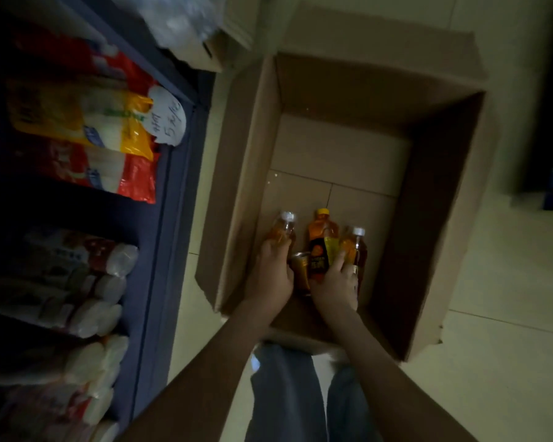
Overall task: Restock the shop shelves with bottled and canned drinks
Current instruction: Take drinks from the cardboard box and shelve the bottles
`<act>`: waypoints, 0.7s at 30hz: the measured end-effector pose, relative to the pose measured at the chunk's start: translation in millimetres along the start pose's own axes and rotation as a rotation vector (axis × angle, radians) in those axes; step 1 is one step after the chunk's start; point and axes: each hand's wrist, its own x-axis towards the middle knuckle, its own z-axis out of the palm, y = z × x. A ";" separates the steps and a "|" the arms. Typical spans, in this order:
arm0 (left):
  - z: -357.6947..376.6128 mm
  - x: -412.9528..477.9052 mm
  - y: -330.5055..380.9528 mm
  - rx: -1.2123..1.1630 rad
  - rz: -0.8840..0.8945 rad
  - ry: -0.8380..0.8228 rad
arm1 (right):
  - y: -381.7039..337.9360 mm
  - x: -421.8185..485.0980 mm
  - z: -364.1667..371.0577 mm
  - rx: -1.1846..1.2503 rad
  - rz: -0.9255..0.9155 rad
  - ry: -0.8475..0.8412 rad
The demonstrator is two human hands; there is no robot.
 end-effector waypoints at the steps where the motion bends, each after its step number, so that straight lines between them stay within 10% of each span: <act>1: -18.1 -12.2 10.0 -0.030 0.024 0.052 | -8.3 -16.9 -14.3 -0.001 -0.048 0.023; 13: -350.6 -246.7 181.6 -0.148 0.214 0.462 | -181.4 -353.4 -286.1 0.108 -0.944 0.257; 21: -590.6 -545.7 239.1 0.122 0.376 1.245 | -299.7 -674.1 -391.1 0.243 -1.726 0.373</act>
